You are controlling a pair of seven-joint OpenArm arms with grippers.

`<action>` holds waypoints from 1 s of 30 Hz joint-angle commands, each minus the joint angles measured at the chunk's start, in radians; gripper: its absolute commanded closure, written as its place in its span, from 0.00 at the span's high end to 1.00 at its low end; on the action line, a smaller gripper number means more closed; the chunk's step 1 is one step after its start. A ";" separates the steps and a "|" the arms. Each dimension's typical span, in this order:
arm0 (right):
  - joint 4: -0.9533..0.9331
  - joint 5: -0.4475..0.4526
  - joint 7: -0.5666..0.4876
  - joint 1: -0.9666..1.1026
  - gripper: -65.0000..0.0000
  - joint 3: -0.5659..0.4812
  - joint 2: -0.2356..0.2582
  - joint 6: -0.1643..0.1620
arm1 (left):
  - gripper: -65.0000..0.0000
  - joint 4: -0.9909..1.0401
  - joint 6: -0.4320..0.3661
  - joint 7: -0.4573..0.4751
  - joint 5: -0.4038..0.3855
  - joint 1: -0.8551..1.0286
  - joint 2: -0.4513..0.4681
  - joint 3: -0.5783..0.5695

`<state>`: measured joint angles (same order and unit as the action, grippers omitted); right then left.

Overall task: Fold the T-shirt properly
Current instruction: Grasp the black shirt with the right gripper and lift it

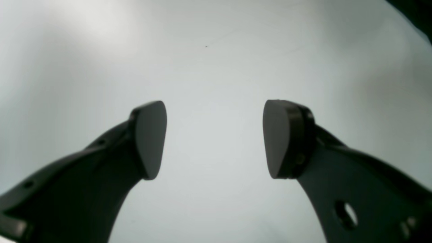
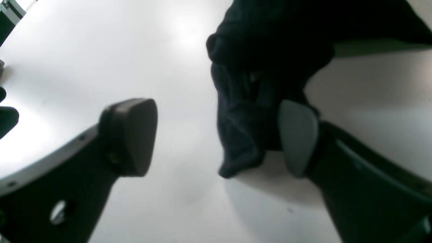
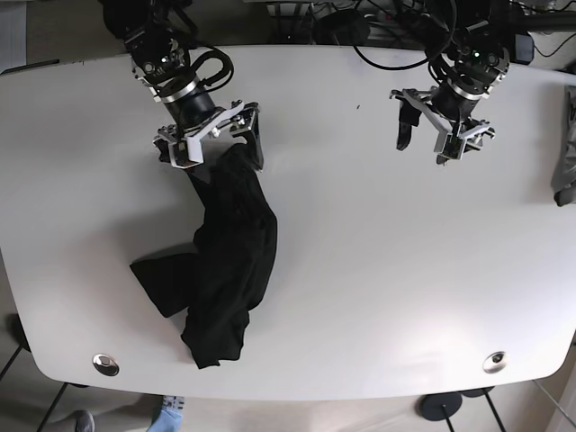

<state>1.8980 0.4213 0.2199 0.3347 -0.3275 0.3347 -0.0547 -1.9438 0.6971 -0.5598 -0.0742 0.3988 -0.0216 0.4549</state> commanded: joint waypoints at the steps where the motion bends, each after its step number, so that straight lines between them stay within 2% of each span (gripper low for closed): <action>1: -0.025 -0.006 0.065 -0.076 0.87 0.001 -0.004 0.002 | 0.64 -0.016 0.001 0.024 -0.019 -0.005 0.002 -0.009; 13: -0.216 -0.006 0.088 -0.136 0.85 0.034 -0.033 0.011 | 0.64 -0.001 0.001 0.024 -0.019 -0.002 0.039 -0.006; 16: -0.246 -0.006 0.088 -0.145 0.66 0.037 -0.064 0.011 | 0.64 -0.001 0.001 0.024 -0.019 -0.002 0.039 -0.006; 17: -0.269 -0.006 0.088 -0.168 0.53 0.034 -0.067 0.011 | 0.64 -0.001 0.001 0.024 -0.019 -0.002 0.039 -0.006; 19: -0.282 -0.006 0.088 -0.182 0.36 0.034 -0.070 0.013 | 0.64 -0.001 0.001 0.024 -0.020 -0.002 0.039 -0.006; 22: -0.231 -0.005 0.095 -0.181 0.02 0.034 -0.075 0.045 | 0.64 -0.001 0.001 0.024 -0.020 -0.002 0.039 -0.006; 27: -0.087 0.001 0.106 -0.161 0.03 0.032 -0.075 0.052 | 0.64 -0.001 0.001 0.025 -0.022 -0.005 0.065 -0.006; 30: 0.041 0.001 0.203 -0.231 0.03 0.031 -0.075 0.054 | 0.64 -0.004 0.001 0.028 -0.094 -0.007 0.070 -0.008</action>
<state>1.9263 0.4191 0.4767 0.1005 -0.3058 0.2577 0.0002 -1.9301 0.6975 -0.5568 -0.1780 0.3965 0.0448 0.4454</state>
